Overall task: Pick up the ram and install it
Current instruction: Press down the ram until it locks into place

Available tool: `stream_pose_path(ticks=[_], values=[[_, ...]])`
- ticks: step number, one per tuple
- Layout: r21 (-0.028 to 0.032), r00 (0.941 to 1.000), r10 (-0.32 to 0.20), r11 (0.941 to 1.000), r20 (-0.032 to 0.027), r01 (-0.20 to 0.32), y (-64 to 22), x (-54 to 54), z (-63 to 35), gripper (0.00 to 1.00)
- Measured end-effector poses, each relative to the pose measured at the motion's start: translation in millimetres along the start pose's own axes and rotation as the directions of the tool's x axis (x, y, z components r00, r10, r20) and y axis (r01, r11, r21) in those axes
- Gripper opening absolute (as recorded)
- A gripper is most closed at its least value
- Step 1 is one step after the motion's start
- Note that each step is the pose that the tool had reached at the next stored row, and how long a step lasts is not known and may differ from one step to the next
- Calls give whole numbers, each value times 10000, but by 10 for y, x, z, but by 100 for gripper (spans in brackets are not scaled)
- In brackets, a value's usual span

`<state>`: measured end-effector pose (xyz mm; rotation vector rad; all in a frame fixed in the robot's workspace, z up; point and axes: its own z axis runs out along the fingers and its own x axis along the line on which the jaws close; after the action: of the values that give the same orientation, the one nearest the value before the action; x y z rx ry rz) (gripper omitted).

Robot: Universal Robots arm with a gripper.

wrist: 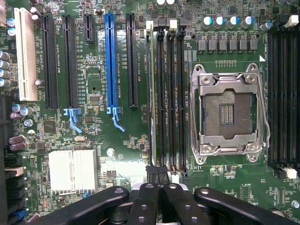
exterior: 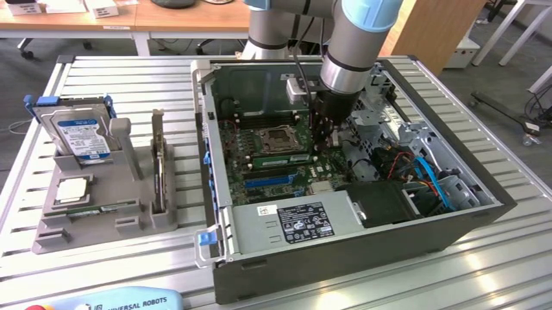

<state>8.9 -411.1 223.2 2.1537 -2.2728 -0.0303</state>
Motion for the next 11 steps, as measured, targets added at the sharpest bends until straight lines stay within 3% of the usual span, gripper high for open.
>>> stream_pose_path(ticks=[11], values=[[1, 10000, 0, 10000, 1, 0, 0, 0, 9, 10]])
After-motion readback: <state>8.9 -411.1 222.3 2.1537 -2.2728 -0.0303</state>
